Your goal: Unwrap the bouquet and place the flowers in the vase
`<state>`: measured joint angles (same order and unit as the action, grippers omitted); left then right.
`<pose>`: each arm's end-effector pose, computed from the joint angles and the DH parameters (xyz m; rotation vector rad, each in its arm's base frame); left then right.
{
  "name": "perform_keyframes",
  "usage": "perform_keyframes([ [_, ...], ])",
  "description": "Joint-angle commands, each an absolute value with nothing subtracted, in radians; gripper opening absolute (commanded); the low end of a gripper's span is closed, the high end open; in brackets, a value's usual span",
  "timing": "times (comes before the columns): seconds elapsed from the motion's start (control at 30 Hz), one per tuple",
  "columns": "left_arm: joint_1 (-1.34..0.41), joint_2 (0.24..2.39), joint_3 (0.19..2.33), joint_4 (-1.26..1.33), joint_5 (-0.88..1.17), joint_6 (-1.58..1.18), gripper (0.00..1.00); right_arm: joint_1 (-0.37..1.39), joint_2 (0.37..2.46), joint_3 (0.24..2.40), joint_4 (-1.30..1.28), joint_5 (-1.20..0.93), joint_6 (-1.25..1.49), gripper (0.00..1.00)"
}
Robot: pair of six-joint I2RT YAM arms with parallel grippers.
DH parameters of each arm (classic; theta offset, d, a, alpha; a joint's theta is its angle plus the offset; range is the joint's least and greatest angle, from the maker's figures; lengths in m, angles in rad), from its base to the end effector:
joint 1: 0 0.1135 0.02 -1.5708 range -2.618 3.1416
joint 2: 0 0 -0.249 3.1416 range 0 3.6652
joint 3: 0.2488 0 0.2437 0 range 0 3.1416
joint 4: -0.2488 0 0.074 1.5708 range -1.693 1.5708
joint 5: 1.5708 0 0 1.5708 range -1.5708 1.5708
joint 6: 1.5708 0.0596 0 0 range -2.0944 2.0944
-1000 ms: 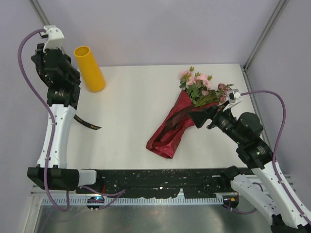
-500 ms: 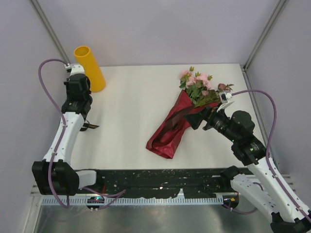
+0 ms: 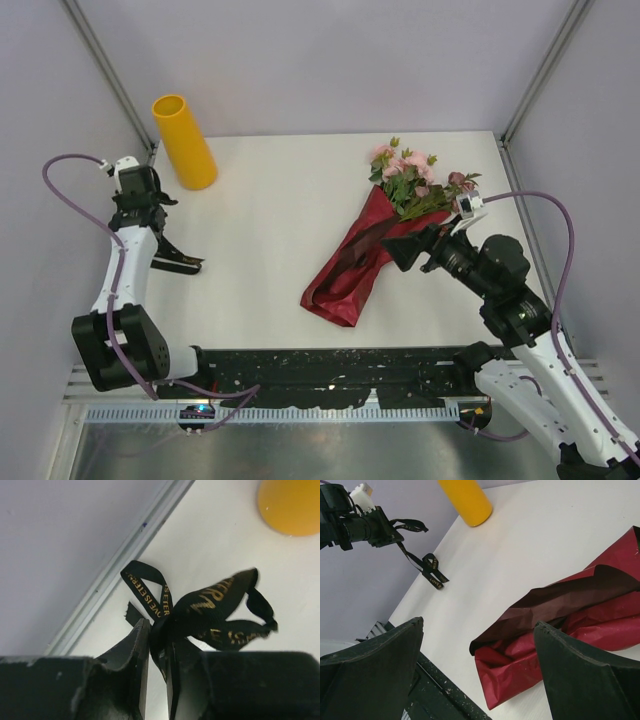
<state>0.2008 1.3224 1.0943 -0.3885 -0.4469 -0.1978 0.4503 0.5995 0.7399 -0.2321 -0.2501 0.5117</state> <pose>0.2954 0.0864 0.2860 -0.6714 2.0520 0.4889 0.1476 0.0877 0.3344 -0.1456 1.7402 0.9256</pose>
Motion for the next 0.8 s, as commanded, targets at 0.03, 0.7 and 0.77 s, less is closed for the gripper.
perform_keyframes([
  [0.03,0.242,1.364,1.074,-0.446,-0.382,-0.311,0.26,0.456,0.597,0.744,-0.206,-0.239,0.514,0.95],
  [0.7,0.193,1.162,1.157,-0.602,0.073,-0.328,0.94,0.453,0.761,0.752,-0.423,0.176,0.603,0.96],
  [0.77,0.138,1.106,1.129,-0.574,0.120,-0.325,0.90,0.453,0.775,0.727,-0.402,0.163,0.598,0.95],
])
